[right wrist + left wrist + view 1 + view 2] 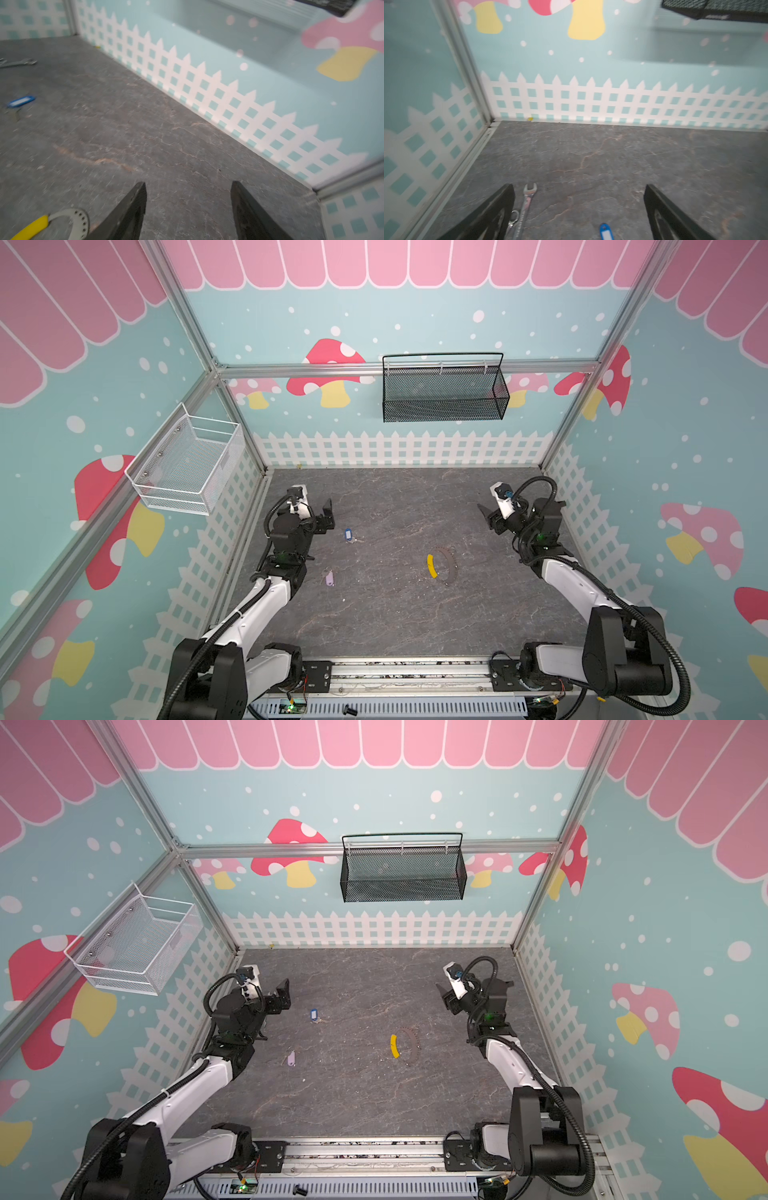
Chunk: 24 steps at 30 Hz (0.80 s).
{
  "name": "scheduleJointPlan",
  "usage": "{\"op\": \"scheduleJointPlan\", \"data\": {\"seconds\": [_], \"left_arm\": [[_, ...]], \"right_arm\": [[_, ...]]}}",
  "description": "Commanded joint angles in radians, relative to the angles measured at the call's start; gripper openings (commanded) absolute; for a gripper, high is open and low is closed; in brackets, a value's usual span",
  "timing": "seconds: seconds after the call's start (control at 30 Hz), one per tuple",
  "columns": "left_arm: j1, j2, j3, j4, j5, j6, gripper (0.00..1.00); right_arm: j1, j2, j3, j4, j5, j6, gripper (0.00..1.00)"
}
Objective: Put the keys on the keyring
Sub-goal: 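Move both grippers from rest toward the steel keyring plate at table center, then grasp the keyring plate edge with the right gripper while the left gripper approaches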
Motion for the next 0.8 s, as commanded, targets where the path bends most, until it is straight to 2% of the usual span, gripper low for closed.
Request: {"op": "scheduleJointPlan", "data": {"seconds": [0.0,0.07,0.17,0.23,0.33,0.77], "left_arm": [[-0.106,-0.019,0.032,-0.256,0.105,-0.032,0.96],[-0.181,-0.009,0.045,-0.288,0.106,-0.024,0.94],[-0.281,0.031,0.085,-0.333,0.118,-0.012,0.92],[-0.325,0.062,0.110,-0.348,0.119,-0.001,0.90],[-0.364,0.104,0.126,-0.337,0.115,0.022,0.89],[-0.397,0.250,0.191,-0.308,0.102,0.081,0.88]], "right_arm": [[0.007,0.026,0.010,-0.375,-0.175,-0.241,0.62],[0.017,0.070,0.043,-0.467,-0.151,-0.332,0.58],[0.066,0.154,0.110,-0.695,-0.058,-0.547,0.55],[0.075,0.169,0.115,-0.718,-0.031,-0.558,0.54],[0.084,0.178,0.113,-0.712,-0.062,-0.570,0.54],[0.118,0.450,0.335,-0.824,-0.079,-0.599,0.50]]}}
